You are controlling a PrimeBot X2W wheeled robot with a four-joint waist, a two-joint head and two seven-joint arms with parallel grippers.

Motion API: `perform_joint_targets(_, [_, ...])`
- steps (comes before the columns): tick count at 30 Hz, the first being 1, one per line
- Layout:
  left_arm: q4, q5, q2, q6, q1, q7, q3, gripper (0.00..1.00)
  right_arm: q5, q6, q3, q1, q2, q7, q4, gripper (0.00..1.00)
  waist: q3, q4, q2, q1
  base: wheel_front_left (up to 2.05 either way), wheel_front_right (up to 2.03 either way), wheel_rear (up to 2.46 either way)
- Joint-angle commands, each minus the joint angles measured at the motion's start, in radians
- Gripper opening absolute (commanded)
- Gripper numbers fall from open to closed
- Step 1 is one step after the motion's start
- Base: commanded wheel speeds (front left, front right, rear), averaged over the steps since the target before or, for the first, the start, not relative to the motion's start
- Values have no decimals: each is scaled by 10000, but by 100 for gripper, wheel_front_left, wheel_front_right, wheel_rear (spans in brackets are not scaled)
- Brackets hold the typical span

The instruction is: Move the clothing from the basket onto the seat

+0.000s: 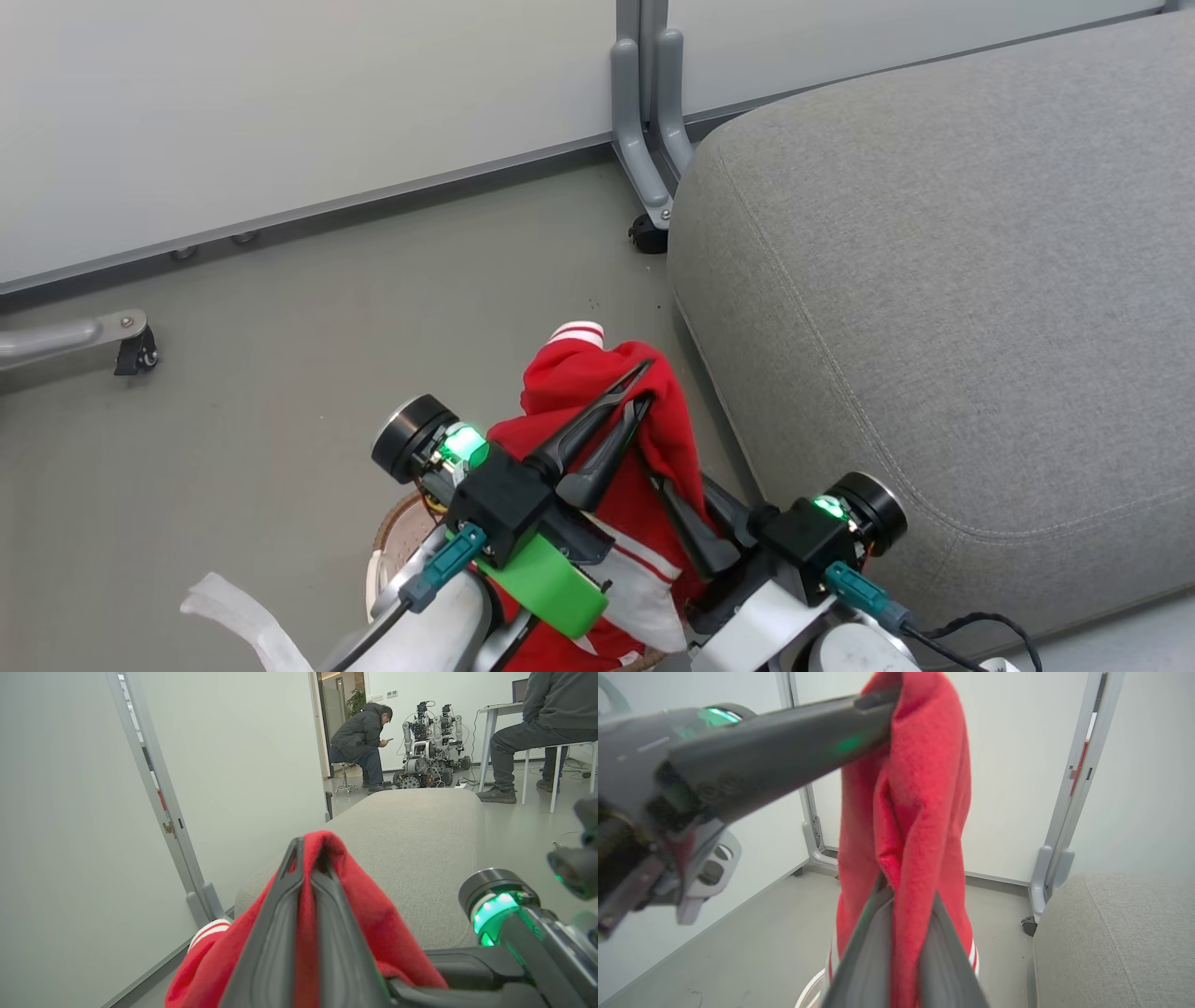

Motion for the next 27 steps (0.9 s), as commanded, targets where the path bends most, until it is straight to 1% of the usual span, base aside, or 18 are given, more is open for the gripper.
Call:
perform_joint_targets(1, [119,-97,90,-33,-108,-3,-17,0,-28,-6,-84,118,-13,-35,-106,0,-25,9,0,1,0,0,0])
perform_joint_targets(9, [393,-221,89,-33,82,-3,-26,0,-127,-6,-201,242,-15,-35,-154,0,-102,35,0,1,0,0,0])
perform_joint_targets(10, [466,-246,106,-30,105,10,-37,20,-135,-6,-217,258,-15,-35,-160,0,-104,39,0,1,0,0,0])
perform_joint_targets(11, [530,-276,119,-10,123,57,-44,49,-157,-6,-236,278,-13,-35,-172,0,-100,44,0,1,0,0,0])
perform_joint_targets(12, [554,-289,116,21,121,50,-35,87,-175,-6,-253,289,-13,-35,-181,0,-93,49,0,1,0,0,0])
perform_joint_targets(13, [577,-346,88,79,126,63,9,100,-200,-6,-278,289,-13,-35,-196,0,-80,59,0,1,0,0,0])
perform_joint_targets(27, [418,-576,237,99,89,429,-86,100,-353,-6,-757,376,-15,-35,-295,0,54,195,0,1,0,0,0])
